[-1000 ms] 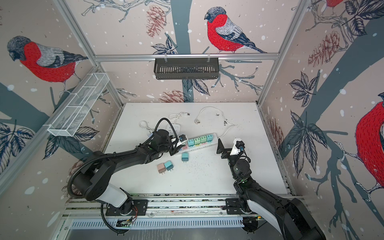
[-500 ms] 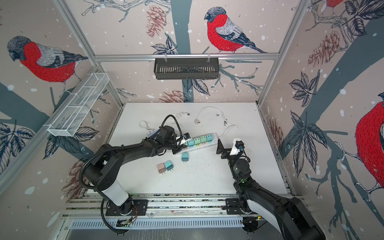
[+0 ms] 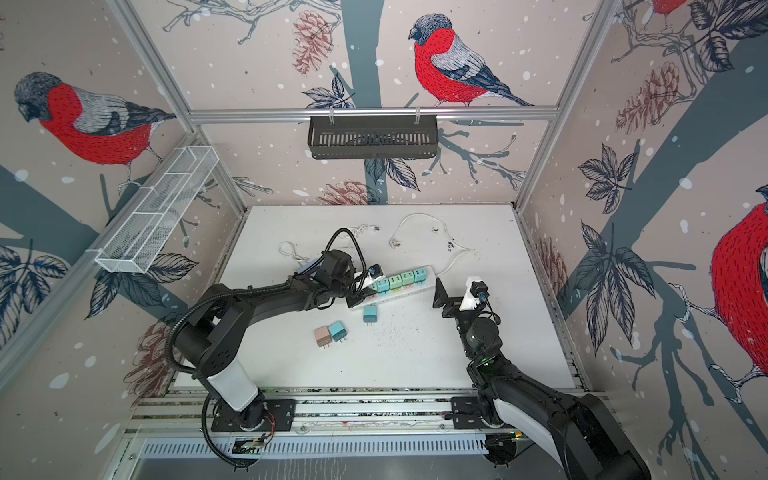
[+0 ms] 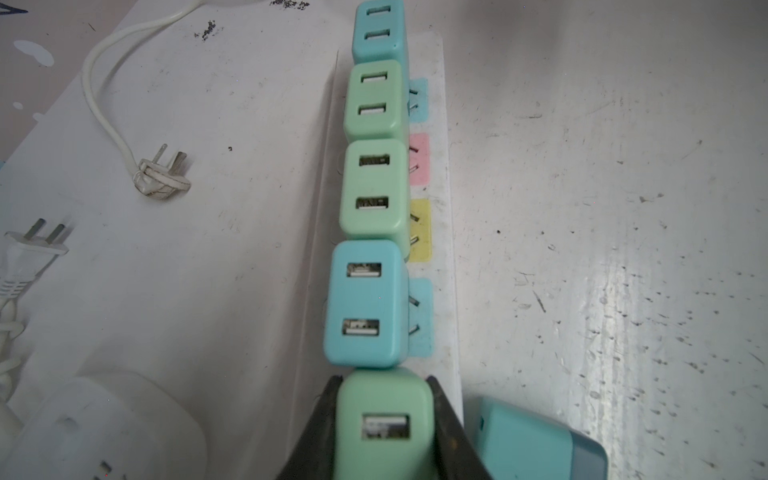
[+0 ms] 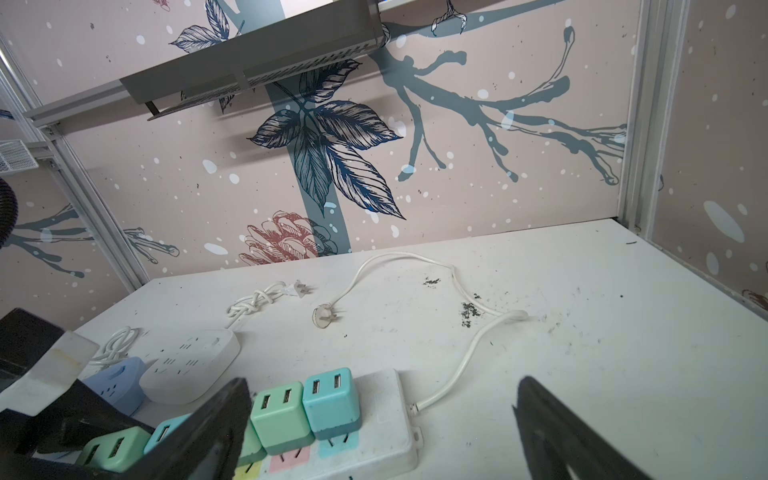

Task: Insert the plug
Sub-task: 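Lower the light-green plug into the next free socket beside the teal plug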

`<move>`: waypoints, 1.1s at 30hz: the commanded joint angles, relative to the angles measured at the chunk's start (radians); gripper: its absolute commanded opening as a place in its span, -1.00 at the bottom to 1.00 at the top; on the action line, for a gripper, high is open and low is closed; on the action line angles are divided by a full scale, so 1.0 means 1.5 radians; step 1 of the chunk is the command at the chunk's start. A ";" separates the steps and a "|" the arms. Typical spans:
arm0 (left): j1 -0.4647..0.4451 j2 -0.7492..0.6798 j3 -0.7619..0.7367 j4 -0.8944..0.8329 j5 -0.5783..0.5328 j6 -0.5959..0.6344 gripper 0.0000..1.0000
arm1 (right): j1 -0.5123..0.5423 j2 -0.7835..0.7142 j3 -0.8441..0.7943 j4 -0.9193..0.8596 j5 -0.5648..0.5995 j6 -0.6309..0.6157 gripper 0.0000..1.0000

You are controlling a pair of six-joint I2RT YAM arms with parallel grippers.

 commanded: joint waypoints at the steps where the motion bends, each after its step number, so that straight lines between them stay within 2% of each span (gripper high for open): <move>1: 0.000 0.008 0.015 -0.017 0.006 -0.002 -1.00 | -0.001 -0.002 -0.010 0.005 -0.003 0.007 0.99; 5: 0.000 0.020 0.032 -0.039 -0.003 -0.011 -1.00 | -0.001 -0.001 -0.010 0.005 -0.003 0.006 0.99; 10: 0.001 0.064 0.093 -0.092 0.025 -0.084 -1.00 | -0.002 -0.001 -0.010 0.005 -0.003 0.006 0.99; 14: -0.001 0.085 0.080 -0.057 0.045 -0.113 -1.00 | -0.002 -0.001 -0.010 0.005 -0.004 0.007 0.99; 23: -0.001 0.069 0.004 0.062 0.067 -0.142 -1.00 | -0.003 0.004 -0.008 0.006 -0.005 0.008 0.99; 33: -0.001 0.126 0.092 0.030 0.077 -0.137 -1.00 | -0.004 0.005 -0.007 0.005 -0.003 0.010 0.99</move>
